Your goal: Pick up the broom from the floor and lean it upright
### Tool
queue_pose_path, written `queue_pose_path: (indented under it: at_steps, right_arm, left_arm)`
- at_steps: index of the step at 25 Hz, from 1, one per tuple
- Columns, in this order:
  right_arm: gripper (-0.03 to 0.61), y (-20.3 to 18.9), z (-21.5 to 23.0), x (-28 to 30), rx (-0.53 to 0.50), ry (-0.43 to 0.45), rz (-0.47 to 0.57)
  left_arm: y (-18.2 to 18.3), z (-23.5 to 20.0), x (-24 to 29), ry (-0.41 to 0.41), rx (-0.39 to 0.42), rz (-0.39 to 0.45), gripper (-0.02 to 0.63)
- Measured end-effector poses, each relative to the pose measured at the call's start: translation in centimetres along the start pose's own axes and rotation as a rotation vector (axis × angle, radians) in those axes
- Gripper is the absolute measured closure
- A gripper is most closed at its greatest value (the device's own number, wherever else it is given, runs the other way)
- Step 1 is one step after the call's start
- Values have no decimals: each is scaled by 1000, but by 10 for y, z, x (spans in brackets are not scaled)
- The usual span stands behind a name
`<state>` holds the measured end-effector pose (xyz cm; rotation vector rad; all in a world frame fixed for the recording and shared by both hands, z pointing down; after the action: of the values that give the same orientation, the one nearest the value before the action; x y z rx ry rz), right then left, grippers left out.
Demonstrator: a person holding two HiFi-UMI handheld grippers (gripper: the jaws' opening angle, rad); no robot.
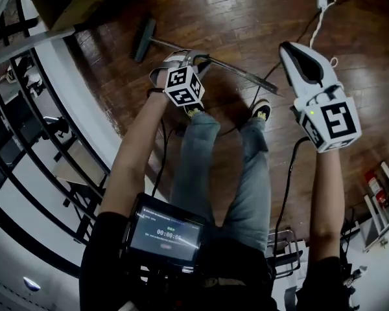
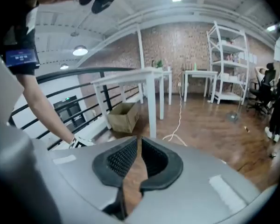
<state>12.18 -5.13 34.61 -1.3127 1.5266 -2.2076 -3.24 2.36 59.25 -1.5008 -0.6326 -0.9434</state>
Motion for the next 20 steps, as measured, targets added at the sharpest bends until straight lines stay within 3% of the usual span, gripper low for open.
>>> queue_pose_path:
  at_steps: [5,8,11,14,16,17,19,20]
  right_arm:
    - [446,120,11,-54,32,-48,212]
    - [357,147,-12,-44,83,-3,307]
    - [313,151,-66,0,47,105,298]
    - [305,158,-122,54,-23,204,272]
    - [313,171,-144,90,-61,224,275]
    - [344,180,-150,111,-78,212,277]
    - [465,204,-155,152,-92,178,281]
    - [471,216,-158,167,-83,189,280]
  left_arm:
    - [15,-65,-100,158,-270,162,511]
    - [1,-97,-146,259,-423,245,512]
    - [-13,-116,-179,338,-545,298,514]
    - [-15,-119,-198,394,-619,330,515]
    - [-11,-123,-200,407,-656,355,514]
    - [-12,-127,-202,410,-667,359,514]
    - [-20,-144,-212,423,-684,343,516]
    - [-26,-152,-219,428,-698,329,517]
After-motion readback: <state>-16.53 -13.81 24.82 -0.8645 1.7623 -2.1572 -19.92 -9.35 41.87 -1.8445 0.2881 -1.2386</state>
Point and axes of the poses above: the fingertips, and each gripper's own axes: x forward along the fingers, z to its right, y out of its top, the point moved 3 cm from there along -x, backward along the fingers, and after that the axes turned 3 degrees about -x, right-handed, at the moved point
